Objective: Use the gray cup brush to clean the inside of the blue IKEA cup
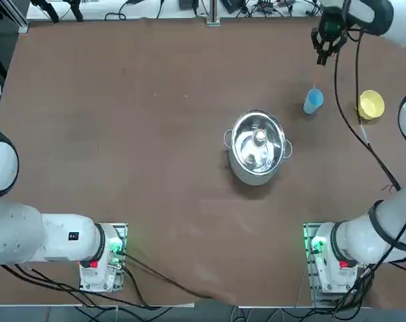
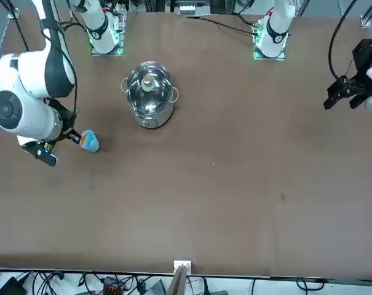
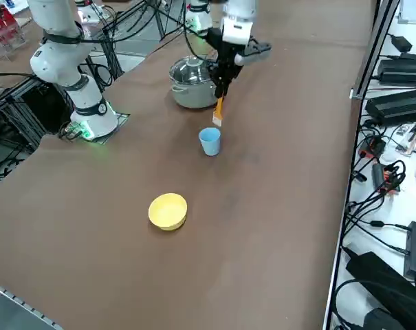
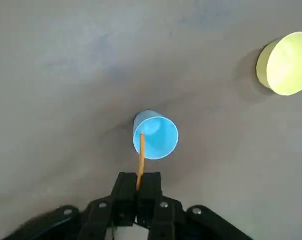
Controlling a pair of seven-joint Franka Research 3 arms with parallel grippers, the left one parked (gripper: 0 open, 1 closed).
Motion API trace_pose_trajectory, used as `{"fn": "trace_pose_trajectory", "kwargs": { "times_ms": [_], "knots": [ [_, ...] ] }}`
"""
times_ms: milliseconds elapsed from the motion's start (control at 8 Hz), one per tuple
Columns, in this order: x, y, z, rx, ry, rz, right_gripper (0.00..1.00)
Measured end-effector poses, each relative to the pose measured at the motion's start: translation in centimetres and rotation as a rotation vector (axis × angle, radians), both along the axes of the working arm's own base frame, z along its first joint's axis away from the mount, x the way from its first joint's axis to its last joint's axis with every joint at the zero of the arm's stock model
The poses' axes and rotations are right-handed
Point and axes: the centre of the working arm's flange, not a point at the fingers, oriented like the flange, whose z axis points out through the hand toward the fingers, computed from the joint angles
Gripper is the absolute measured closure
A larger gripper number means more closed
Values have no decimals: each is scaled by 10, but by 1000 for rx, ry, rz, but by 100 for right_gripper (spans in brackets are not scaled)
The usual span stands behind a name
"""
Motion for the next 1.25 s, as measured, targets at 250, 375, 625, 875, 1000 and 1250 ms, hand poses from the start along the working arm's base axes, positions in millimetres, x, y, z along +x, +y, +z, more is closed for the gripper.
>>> {"fn": "trace_pose_trajectory", "kwargs": {
  "times_ms": [250,375,625,875,1000,1250],
  "knots": [
    [-7,-5,-20,-7,26,-15,96],
    [-10,-9,-25,-9,35,-22,96],
    [-16,-16,-33,-8,31,-31,96],
    [-24,-25,-41,-1,2,-41,96],
    [-27,-29,-43,0,-5,-46,96],
    [-27,-45,-46,2,-14,-72,96]
  ]
}}
